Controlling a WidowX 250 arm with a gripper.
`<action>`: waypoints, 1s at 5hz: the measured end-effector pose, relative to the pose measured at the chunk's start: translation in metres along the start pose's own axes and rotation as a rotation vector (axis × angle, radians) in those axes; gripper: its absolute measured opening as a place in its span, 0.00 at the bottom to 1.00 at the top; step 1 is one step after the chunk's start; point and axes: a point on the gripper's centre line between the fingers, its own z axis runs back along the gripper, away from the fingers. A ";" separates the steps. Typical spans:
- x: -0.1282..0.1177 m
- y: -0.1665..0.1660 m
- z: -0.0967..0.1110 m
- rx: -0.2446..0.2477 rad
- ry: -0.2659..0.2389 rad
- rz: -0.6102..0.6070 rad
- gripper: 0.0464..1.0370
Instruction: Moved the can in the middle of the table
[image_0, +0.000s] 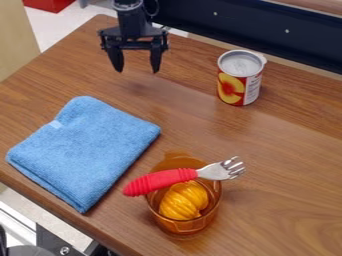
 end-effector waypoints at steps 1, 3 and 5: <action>0.017 -0.014 -0.007 0.007 -0.046 0.060 0.96; 0.037 -0.051 0.004 -0.028 -0.077 0.095 0.96; 0.033 -0.099 0.012 -0.070 -0.122 0.100 0.96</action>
